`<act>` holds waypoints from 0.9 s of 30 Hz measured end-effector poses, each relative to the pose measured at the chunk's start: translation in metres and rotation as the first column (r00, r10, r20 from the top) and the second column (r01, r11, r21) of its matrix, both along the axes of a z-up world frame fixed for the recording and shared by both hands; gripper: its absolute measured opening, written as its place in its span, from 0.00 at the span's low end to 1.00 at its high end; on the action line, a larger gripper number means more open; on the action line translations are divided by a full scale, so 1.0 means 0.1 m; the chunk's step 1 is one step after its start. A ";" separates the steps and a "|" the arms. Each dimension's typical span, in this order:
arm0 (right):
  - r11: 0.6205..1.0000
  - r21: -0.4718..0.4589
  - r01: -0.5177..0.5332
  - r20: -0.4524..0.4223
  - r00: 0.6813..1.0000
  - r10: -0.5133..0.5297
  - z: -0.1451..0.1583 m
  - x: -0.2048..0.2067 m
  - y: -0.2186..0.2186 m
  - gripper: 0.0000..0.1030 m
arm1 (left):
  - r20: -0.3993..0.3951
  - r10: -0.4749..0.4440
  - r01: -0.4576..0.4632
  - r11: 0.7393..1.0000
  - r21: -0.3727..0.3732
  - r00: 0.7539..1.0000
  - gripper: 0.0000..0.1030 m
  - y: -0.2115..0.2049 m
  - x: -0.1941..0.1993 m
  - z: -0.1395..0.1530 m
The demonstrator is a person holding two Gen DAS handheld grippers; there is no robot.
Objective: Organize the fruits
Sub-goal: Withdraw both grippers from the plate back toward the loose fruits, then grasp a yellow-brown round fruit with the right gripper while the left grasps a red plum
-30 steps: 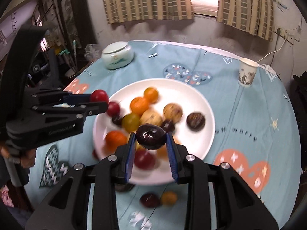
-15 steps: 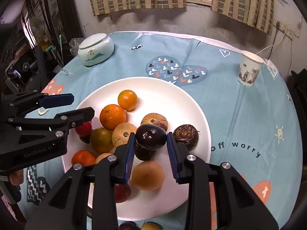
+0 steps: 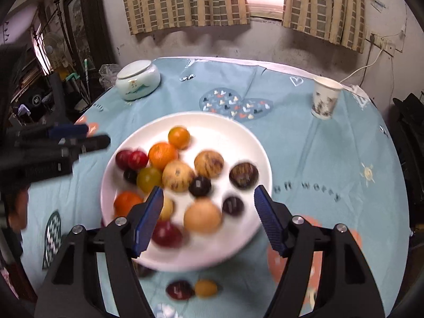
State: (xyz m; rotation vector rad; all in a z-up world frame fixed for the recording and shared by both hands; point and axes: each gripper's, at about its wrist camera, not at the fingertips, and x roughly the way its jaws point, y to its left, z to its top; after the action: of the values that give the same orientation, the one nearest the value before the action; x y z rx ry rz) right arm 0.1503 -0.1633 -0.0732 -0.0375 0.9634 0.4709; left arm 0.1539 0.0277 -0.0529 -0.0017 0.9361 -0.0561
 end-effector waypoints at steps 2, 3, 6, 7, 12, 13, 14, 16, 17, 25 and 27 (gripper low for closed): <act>1.000 0.013 0.000 -0.004 1.000 0.000 -0.01 -0.22 -0.11 0.69 | -0.002 -0.007 0.007 1.000 -0.008 1.000 0.62 0.02 -0.18 0.00; 1.000 0.015 -0.003 -0.012 1.000 0.003 -0.03 -0.34 -0.15 0.69 | -0.007 -0.011 0.011 1.000 -0.012 1.000 0.62 0.02 -0.25 -0.01; 1.000 0.004 -0.030 -0.053 0.998 0.030 -0.17 -0.72 -0.26 0.65 | -0.031 -0.037 0.037 0.999 -0.012 0.999 0.62 0.01 -0.51 -0.10; 0.999 -0.007 -0.043 -0.076 0.996 0.043 -0.25 -0.85 -0.28 0.64 | -0.046 -0.045 0.044 0.999 -0.009 0.998 0.62 0.01 -0.59 -0.14; 1.000 0.016 -0.020 -0.137 0.990 0.022 -0.45 -1.09 -0.33 0.61 | -0.123 -0.018 0.015 1.000 -0.022 0.992 0.63 0.17 -0.92 -0.37; 0.999 0.033 -0.017 -0.141 0.990 0.022 -0.46 -1.11 -0.32 0.61 | -0.136 -0.003 0.000 1.000 -0.020 0.991 0.62 0.22 -0.96 -0.41; 0.998 0.066 -0.020 -0.152 0.988 0.029 -0.47 -1.12 -0.29 0.58 | -0.152 0.015 -0.017 1.000 -0.015 0.988 0.62 0.28 -1.00 -0.46; 0.995 0.095 -0.035 -0.162 0.986 0.050 -0.47 -1.11 -0.21 0.52 | -0.172 0.054 -0.058 0.998 -0.019 0.984 0.62 0.40 -1.06 -0.52; 0.995 0.090 -0.044 -0.166 0.984 0.059 -0.49 -1.10 -0.15 0.44 | -0.183 0.072 -0.078 0.997 -0.026 0.980 0.62 0.46 -1.10 -0.54; 0.995 0.062 0.073 -0.182 0.981 -0.060 -0.55 -0.78 -0.34 0.39 | -0.173 0.098 -0.105 0.994 -0.033 0.980 0.65 0.58 -1.25 -0.53; 0.995 0.045 0.089 -0.182 0.980 -0.080 -0.56 -0.68 -0.36 0.39 | -0.182 0.092 -0.100 0.994 -0.035 0.979 0.66 0.55 -1.24 -0.55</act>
State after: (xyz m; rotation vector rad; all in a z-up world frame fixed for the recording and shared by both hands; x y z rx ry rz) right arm 0.0820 -0.1997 -0.1294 0.0956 1.1250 0.4263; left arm 0.0302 0.0830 -0.1077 -0.0944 1.1142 0.0131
